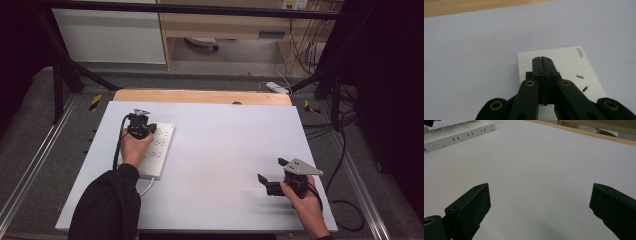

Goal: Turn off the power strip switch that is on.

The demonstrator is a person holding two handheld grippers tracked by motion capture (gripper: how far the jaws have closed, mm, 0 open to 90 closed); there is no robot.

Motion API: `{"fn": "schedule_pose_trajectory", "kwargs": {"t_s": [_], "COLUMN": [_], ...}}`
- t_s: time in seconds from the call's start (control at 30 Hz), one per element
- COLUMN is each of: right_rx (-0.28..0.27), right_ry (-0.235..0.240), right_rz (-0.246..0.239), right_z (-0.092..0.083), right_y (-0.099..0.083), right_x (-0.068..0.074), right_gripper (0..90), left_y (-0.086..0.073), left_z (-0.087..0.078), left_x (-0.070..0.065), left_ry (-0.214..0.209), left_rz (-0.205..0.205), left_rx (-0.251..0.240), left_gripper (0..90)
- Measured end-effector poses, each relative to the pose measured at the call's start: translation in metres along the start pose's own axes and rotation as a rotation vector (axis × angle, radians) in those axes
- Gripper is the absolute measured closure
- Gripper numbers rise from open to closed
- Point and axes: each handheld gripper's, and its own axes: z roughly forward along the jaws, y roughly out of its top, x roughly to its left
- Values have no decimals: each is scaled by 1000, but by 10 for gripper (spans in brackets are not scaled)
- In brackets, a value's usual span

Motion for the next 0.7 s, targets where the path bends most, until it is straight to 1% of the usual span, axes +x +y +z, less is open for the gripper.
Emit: {"fn": "schedule_pose_trajectory", "kwargs": {"t_s": [0.13,0.27,0.43,0.57,0.7], "right_rx": [1,2,3,6,7], "right_ry": [2,1,0,0,1], "right_rz": [0,-1,0,-4,-5], "right_z": [0,0,0,1,1], "right_y": [0,0,0,0,0], "right_x": [0,0,0,0,1], "right_gripper": [38,38,38,37,37], "left_y": [1,2,5,6,6], "left_z": [-3,-6,-10,-13,-15], "left_x": [0,1,0,-1,-2], "left_ry": [3,3,1,2,0], "left_rz": [0,-10,-3,2,-1], "left_rx": [-17,-50,-96,-108,-127], "left_gripper": [900,900,900,900,900]}}
